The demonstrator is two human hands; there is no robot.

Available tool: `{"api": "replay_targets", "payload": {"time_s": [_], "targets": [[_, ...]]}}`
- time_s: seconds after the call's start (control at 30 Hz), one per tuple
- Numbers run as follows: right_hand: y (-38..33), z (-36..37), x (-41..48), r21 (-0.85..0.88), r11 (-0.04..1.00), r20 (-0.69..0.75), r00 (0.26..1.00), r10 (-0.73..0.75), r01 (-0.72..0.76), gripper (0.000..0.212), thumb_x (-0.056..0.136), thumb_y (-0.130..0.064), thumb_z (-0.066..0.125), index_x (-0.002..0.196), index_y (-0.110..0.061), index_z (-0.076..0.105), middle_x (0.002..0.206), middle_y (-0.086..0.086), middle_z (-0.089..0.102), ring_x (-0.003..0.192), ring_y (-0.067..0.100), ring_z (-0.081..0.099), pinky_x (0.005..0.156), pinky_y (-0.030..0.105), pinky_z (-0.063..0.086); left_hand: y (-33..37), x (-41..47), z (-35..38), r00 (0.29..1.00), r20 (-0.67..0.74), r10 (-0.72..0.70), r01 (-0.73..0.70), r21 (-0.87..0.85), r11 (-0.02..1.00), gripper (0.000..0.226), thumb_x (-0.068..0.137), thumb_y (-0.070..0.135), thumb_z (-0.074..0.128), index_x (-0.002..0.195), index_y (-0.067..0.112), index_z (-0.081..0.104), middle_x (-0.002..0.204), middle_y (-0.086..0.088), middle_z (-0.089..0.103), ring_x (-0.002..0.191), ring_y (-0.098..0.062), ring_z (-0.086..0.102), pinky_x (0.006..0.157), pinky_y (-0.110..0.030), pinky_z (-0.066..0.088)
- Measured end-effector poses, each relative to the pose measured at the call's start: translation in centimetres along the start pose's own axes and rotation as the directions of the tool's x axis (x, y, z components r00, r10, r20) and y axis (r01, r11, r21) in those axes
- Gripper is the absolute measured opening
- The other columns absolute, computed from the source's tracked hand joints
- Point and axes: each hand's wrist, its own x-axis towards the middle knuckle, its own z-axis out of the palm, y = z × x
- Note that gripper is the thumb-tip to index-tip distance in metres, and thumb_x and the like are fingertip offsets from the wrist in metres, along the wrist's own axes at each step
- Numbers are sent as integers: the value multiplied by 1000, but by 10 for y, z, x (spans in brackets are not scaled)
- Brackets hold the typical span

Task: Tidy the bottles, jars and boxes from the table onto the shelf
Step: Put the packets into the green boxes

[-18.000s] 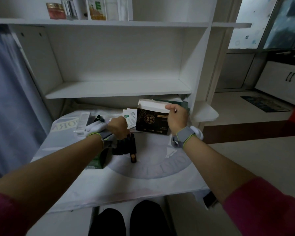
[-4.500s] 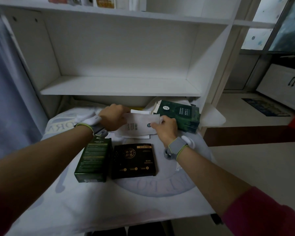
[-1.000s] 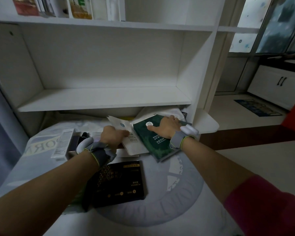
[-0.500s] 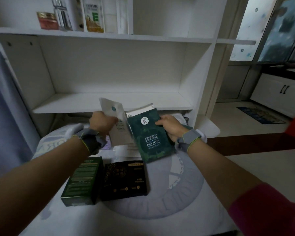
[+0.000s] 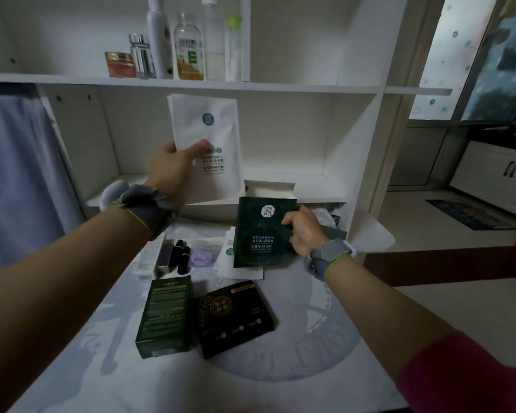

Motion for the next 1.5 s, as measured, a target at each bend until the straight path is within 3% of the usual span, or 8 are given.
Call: {"api": "replay_targets", "payload": {"time_s": [0.23,0.3,0.47,0.67,0.77,0.93,1.17,1.5], "targets": [[9,-1,-3,-134,990,49,998,-48,54,20,77,-1,55,87,-19,55,97,15,59,93,29,56,78,41,46,-15,-6,7,990,140,-23,19,28,999,22,83,12,71,101,0,69,83,-8,74,67,-20,69,63,-34,56],[5,2,-5,-104,991,53,995,-79,84,10,83,-10,60,87,-18,54,91,11,61,87,26,58,73,37,48,-18,-7,9,987,157,-36,32,28,999,27,83,14,71,105,-1,68,94,-16,72,73,-25,67,69,-40,57],[7,5,5,-170,960,-48,971,-235,224,21,86,-17,61,102,-11,49,108,17,61,99,28,58,91,44,48,-21,-6,30,981,168,-99,119,-112,987,30,86,10,67,111,-5,64,112,-25,66,99,-36,64,89,-51,53],[7,3,4,-172,929,-143,925,-352,327,20,93,-9,56,100,-9,37,88,1,52,83,15,51,71,19,42,-33,-2,67,909,329,-255,359,-309,881,35,93,14,58,126,3,57,123,-18,63,98,-30,67,83,-47,56],[7,6,6,-151,929,-156,919,-361,339,22,92,-6,58,97,-9,37,80,-3,49,72,7,49,64,14,40,-41,-1,81,871,399,-288,433,-342,834,40,97,18,51,135,8,49,130,-17,59,114,-35,60,91,-54,50],[7,11,11,-142,912,-122,908,-401,384,30,89,-2,59,79,-22,38,76,-1,48,73,15,47,68,27,40,-51,7,80,870,415,-268,436,-391,811,34,97,16,50,131,14,52,134,-13,57,119,-34,57,95,-57,45],[9,5,14,-163,886,-44,894,-447,435,19,90,3,55,86,-16,54,86,1,59,79,14,53,66,15,43,-60,15,52,889,380,-254,388,-336,858,30,98,13,48,127,10,53,137,-16,54,124,-36,52,101,-58,41],[19,14,22,-97,945,-43,947,-318,312,26,96,-7,48,90,-24,67,105,5,71,105,27,64,96,44,51,-64,13,36,946,253,-201,245,-153,957,35,91,4,57,125,-5,56,122,-24,62,111,-37,62,93,-45,53]]}}
